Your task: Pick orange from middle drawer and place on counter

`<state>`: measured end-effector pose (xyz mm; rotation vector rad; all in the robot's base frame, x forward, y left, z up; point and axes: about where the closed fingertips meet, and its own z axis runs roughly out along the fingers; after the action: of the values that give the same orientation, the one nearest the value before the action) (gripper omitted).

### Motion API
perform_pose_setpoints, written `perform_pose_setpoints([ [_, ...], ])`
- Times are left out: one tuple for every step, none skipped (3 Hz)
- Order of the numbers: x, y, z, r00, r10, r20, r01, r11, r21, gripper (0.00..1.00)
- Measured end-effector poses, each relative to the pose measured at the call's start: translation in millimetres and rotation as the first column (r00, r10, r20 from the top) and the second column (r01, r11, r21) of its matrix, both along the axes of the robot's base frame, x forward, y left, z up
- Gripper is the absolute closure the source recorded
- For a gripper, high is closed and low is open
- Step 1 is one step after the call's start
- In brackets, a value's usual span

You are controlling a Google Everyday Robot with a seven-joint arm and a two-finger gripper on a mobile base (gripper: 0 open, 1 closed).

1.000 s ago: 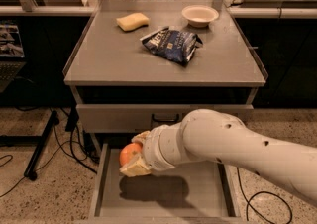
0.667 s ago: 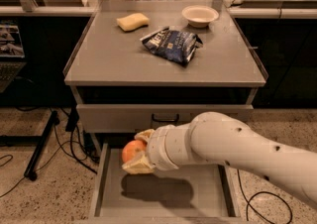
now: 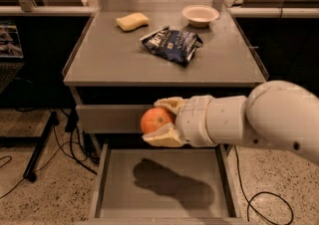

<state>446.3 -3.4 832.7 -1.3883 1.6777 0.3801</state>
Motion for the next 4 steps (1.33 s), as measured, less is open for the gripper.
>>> perform_pose_setpoints([
  [7, -24, 47, 0.9963, -0.017, 0.084, 0.016, 1.000, 0.012, 1.00],
  [21, -46, 72, 0.9852, -0.096, 0.142, 0.086, 0.994, 0.073, 1.00],
  [21, -46, 72, 0.9852, -0.096, 0.142, 0.086, 0.994, 0.073, 1.00],
  [44, -59, 96, 0.9594, -0.158, 0.234, 0.133, 0.984, 0.118, 1.00],
])
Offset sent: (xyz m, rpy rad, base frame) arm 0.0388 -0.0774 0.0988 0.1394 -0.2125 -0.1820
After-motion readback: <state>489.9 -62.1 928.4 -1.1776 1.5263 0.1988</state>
